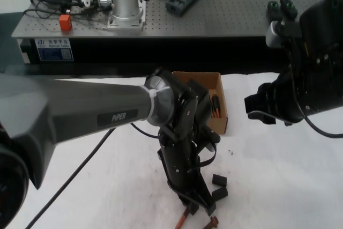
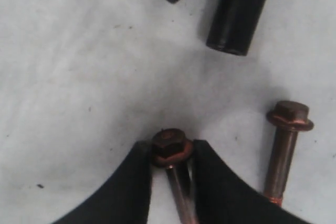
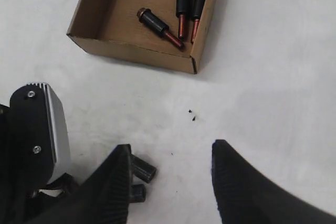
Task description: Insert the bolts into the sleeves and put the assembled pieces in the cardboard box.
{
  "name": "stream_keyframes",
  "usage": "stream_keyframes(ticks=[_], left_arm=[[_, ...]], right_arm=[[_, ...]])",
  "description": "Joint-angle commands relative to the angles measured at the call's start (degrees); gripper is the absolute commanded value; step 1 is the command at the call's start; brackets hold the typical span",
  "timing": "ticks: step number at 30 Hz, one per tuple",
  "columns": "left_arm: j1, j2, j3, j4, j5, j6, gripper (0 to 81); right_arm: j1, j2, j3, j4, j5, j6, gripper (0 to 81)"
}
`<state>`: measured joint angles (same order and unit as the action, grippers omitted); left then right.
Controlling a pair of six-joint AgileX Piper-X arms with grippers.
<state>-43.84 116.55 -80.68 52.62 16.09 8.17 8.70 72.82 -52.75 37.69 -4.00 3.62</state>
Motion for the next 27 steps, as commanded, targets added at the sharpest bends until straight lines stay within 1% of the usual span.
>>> stream_keyframes(ticks=[1,3,4,5,7,12,18,21,27], left_arm=[[-0.6,1.6,0.4,1.9,1.3,-0.9,27.0],[-0.6,1.6,0.4,2.0,1.3,-1.4,36.3],[-0.6,1.6,0.4,2.0,1.3,-2.1,38.2],[-0.6,1.6,0.4,2.0,1.3,-2.2,37.7],[-0.6,1.6,0.4,2.0,1.3,-2.2,33.5],[-0.6,1.6,0.4,2.0,1.3,-2.2,16.9],[-0.6,1.6,0.4,1.9,1.3,-1.9,7.0],[-0.6,1.4,0.1,1.5,1.3,-1.7,0.1],[0.6,-3.8,0.2,-1.0,1.3,-1.4,0.6]], right_arm=[[0.1,-0.9,0.0,0.6,-0.9,0.5,35.4],[0.1,-0.9,0.0,1.1,-0.9,0.5,35.4],[0.1,-1.0,0.0,1.2,-0.9,0.6,35.4],[0.1,-1.1,0.0,1.4,-0.9,0.7,35.4],[0.1,-1.5,0.0,1.4,-0.9,0.7,35.4],[0.1,-2.7,0.0,1.4,-0.9,0.7,35.4],[0.1,-4.0,0.0,1.4,-0.9,0.7,35.4],[0.1,-4.1,0.0,1.9,-0.9,-0.2,35.4],[0.1,-4.1,0.0,6.8,-0.9,-6.2,35.4]])
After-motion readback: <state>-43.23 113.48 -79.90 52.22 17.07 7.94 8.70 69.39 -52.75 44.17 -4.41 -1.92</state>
